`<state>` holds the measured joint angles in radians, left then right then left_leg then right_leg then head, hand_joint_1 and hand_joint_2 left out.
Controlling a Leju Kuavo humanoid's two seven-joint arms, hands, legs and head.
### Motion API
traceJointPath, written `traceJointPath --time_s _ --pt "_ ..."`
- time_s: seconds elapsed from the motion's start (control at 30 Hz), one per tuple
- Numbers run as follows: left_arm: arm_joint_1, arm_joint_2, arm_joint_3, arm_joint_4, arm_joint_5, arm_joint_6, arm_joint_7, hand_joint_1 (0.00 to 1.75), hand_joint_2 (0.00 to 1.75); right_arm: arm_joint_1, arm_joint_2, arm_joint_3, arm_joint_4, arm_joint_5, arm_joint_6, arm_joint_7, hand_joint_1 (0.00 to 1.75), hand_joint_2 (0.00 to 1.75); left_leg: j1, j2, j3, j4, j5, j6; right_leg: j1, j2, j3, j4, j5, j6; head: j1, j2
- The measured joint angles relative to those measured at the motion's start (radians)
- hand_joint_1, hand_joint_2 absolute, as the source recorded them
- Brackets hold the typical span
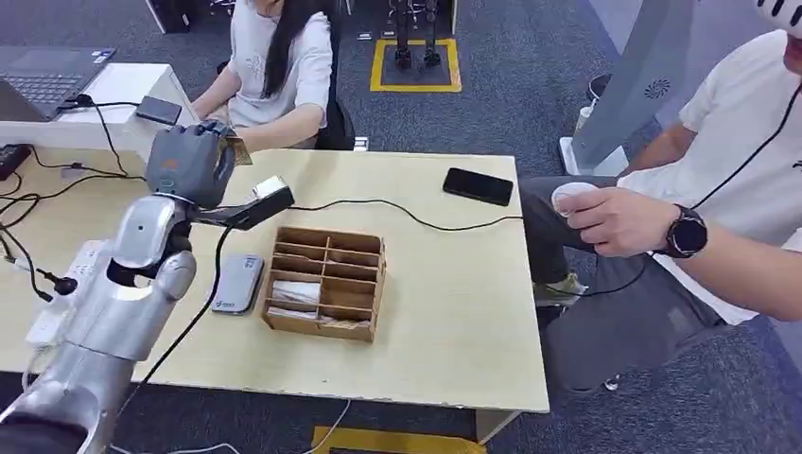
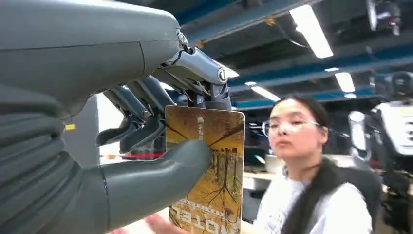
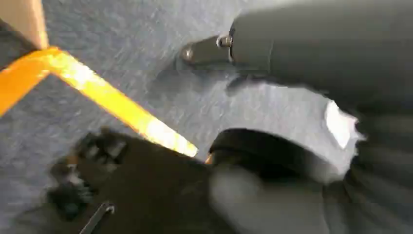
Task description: Pass the card to the sensor for recognition and then transmit it.
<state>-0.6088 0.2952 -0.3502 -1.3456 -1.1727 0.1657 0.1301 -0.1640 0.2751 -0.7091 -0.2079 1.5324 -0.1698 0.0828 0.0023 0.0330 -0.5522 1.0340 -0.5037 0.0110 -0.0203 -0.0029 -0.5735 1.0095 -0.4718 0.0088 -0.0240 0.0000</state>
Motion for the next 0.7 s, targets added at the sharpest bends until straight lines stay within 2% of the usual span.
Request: traceJointPath --time_s 0.07,0.17,0.4,0.7 --pt "-0.011 -0.039 -0.001 0.085 0.001 0.059 -0.003 1.75 1.75 -0.002 0.005 0.002 -0.001 -0.012 -0.004 0.003 0.0 1.75 0.002 0.002 -0.001 0.0 0.0 0.0 0.001 0.002 0.0 0.0 0.0 0.0 0.002 0.0" --pt "-0.018 -0.079 -0.001 0.166 0.008 0.092 -0.023 1.75 1.75 -0.003 0.005 0.003 -0.001 -0.019 -0.002 0.004 0.0 1.75 0.001 0.003 -0.001 0.0 0.0 0.0 0.001 0.003 -0.001 0.0 0.0 0.0 0.002 0.0" --pt "-0.035 -0.118 -0.001 0.255 0.021 0.09 -0.041 1.75 1.75 -0.003 0.005 0.003 -0.001 -0.035 -0.005 0.004 0.0 1.75 0.001 0.003 -0.002 0.0 0.0 0.0 0.001 0.003 -0.002 0.0 0.0 0.0 0.002 0.0" --pt "-0.064 -0.132 -0.001 0.301 0.028 0.082 -0.054 1.75 1.75 -0.004 0.005 0.006 -0.001 -0.038 -0.005 0.003 0.0 1.75 0.001 0.003 -0.002 0.0 0.0 0.0 0.001 0.003 -0.002 0.0 0.0 0.0 0.002 0.0"
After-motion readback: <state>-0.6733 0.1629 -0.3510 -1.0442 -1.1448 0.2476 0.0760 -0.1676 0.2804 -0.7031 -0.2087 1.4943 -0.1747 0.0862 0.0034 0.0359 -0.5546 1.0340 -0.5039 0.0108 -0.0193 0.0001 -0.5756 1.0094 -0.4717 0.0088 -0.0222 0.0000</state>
